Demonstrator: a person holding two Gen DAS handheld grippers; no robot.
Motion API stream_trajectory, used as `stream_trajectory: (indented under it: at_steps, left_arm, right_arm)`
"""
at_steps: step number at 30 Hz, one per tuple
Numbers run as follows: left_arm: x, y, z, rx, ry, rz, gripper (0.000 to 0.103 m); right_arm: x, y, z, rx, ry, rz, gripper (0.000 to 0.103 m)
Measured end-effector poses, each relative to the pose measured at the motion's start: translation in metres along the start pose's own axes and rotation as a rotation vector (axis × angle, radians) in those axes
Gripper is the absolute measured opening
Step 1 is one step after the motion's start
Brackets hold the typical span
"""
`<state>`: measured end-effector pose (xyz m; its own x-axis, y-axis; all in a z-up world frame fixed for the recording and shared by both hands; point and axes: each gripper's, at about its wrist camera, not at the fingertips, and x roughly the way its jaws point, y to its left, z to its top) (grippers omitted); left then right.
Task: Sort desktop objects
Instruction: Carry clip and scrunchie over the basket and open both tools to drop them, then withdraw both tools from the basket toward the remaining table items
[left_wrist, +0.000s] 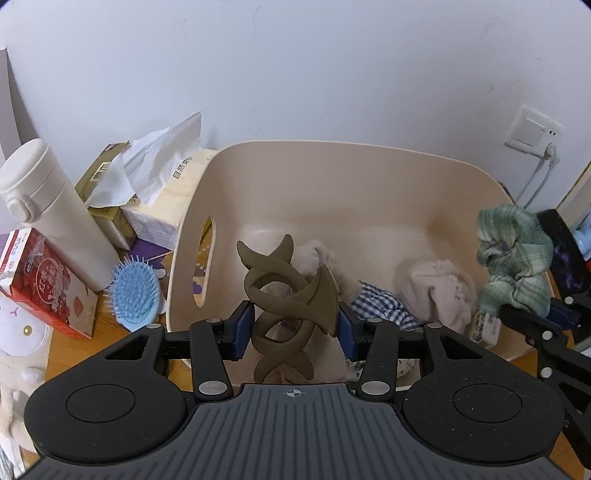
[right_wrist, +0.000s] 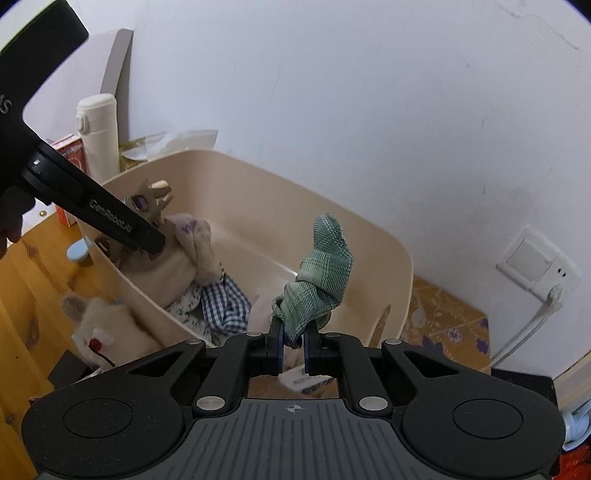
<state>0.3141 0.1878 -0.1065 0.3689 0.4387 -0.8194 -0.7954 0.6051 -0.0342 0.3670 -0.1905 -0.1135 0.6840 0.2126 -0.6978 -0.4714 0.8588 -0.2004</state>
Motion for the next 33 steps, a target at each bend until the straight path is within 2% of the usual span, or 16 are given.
stream_trajectory:
  at_steps: [4,6,7,9,15,18,23,25,27,33]
  left_arm:
    - [-0.001,0.001,0.001,0.002,0.012,-0.004,0.052]
    - [-0.005,0.001,0.0,0.003,0.01,-0.01,0.062]
    - [-0.006,0.002,0.0,0.0,0.002,-0.011,0.065]
    - [-0.011,0.004,0.001,-0.006,-0.023,-0.017,0.078]
    - [-0.028,0.004,0.0,0.022,-0.097,0.01,0.081]
    - [-0.036,0.007,-0.002,0.026,-0.121,0.017,0.082]
    - [-0.048,0.013,-0.003,0.031,-0.149,0.017,0.083]
    - [-0.055,0.015,-0.007,0.029,-0.155,0.018,0.083]
    - [-0.059,0.017,-0.012,0.032,-0.158,0.019,0.084]
    - [-0.066,0.023,-0.032,0.046,-0.131,0.02,0.084]
  right_arm:
    - [0.004,-0.002,-0.004,0.015,0.02,-0.011,0.015]
    - [0.003,-0.004,-0.006,0.017,0.021,-0.013,0.025]
    - [0.002,-0.004,-0.007,0.019,0.019,-0.014,0.027]
    - [0.0,-0.006,-0.008,0.026,0.013,-0.018,0.037]
    - [-0.011,-0.006,-0.008,0.051,-0.014,-0.042,0.063]
    - [-0.019,-0.005,-0.009,0.059,-0.025,-0.057,0.072]
    - [-0.031,-0.006,-0.012,0.078,-0.041,-0.067,0.079]
    - [-0.037,-0.007,-0.015,0.085,-0.046,-0.076,0.085]
    - [-0.043,-0.004,-0.018,0.092,-0.056,-0.082,0.096]
    - [-0.052,0.003,-0.029,0.098,-0.055,-0.089,0.103]
